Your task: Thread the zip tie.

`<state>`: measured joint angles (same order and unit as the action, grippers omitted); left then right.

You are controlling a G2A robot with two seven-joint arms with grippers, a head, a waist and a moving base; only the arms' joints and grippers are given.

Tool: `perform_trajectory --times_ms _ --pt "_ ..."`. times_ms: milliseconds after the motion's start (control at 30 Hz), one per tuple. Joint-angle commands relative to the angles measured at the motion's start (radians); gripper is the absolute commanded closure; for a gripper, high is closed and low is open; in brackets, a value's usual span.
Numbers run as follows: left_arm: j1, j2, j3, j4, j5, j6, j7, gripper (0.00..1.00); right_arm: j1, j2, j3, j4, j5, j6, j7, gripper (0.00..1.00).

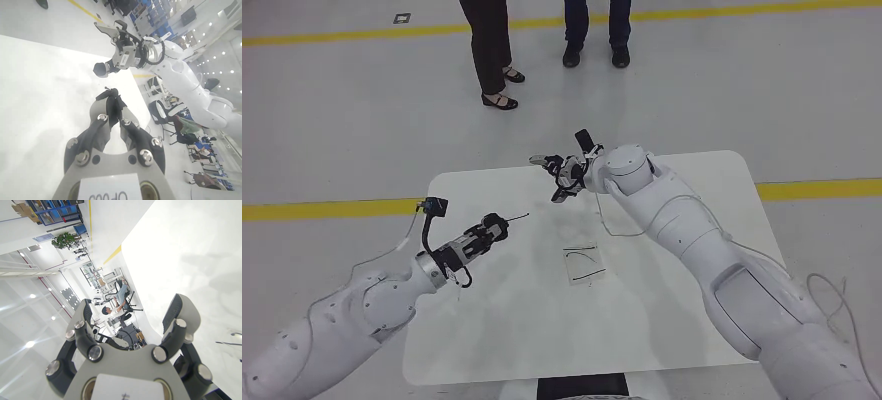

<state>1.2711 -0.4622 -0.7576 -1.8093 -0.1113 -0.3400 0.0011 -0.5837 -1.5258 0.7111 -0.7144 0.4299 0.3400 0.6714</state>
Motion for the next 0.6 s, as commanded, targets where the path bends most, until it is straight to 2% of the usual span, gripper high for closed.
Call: perform_trajectory --times_ms 0,200,233,300,333,433,567 --pt "-0.001 -0.004 0.001 0.025 0.002 0.0 -0.005 1.0 0.0 0.0 0.0 0.0 0.0 0.0 0.0 0.0" --pt "-0.025 -0.036 -0.017 0.063 -0.135 0.0 -0.094 1.0 0.0 0.0 0.0 0.0 0.0 0.0 0.0 0.0" --pt "-0.031 -0.043 -0.025 0.065 -0.14 0.0 -0.125 1.0 0.0 0.0 0.0 0.0 0.0 0.0 0.0 0.0" --pt "-0.03 -0.057 -0.039 0.067 -0.206 0.0 -0.176 1.0 0.0 0.0 0.0 0.0 0.0 0.0 0.0 0.0" --pt "-0.033 -0.064 -0.054 0.072 -0.213 0.0 -0.226 1.0 0.0 0.0 0.0 0.0 0.0 0.0 0.0 0.0" --pt "-0.021 -0.086 -0.098 0.088 -0.284 0.0 -0.328 1.0 0.0 0.0 0.0 0.0 0.0 0.0 0.0 0.0" --pt "0.021 -0.123 -0.186 0.122 -0.333 0.0 -0.488 1.0 0.0 0.0 0.0 0.0 0.0 0.0 0.0 0.0"
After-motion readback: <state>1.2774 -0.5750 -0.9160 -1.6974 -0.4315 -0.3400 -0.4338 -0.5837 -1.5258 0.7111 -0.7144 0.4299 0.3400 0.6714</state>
